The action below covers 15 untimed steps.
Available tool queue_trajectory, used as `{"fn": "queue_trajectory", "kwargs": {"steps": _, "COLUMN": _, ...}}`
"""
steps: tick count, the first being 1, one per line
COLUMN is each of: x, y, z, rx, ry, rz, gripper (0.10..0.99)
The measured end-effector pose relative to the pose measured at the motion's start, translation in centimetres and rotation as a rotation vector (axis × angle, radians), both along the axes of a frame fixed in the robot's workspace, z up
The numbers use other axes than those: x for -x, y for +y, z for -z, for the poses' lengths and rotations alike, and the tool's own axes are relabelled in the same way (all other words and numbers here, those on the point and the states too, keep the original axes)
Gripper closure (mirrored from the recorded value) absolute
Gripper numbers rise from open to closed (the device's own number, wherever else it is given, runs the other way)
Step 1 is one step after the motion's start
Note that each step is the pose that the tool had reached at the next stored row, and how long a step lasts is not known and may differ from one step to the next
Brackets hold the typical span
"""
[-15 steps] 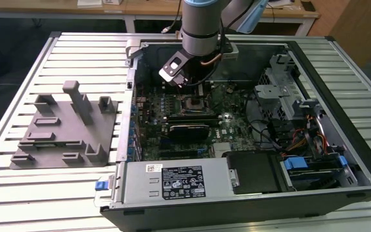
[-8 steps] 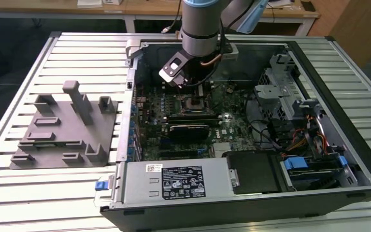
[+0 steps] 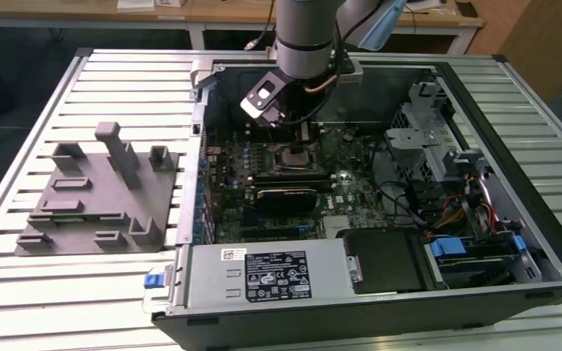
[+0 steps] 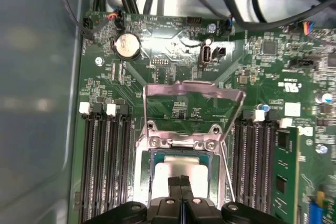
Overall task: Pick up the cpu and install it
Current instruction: 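Place the cpu into insertion slot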
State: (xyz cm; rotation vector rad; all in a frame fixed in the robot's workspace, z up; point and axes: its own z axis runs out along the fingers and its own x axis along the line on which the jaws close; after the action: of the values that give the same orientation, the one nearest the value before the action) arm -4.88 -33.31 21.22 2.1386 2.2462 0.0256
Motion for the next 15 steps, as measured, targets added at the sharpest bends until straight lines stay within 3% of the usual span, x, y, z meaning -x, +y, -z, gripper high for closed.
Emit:
{"fn": "queue_trajectory", "kwargs": {"steps": 10, "x": 0.00, "y": 0.00, "z": -2.96, "rx": 0.000, "ry": -0.0030, "rz": 0.000, "gripper": 0.980}}
{"fn": "queue_trajectory", "kwargs": {"steps": 15, "x": 0.00, "y": 0.00, "z": -3.96, "rx": 0.000, "ry": -0.0047, "rz": 0.000, "gripper": 0.980}}
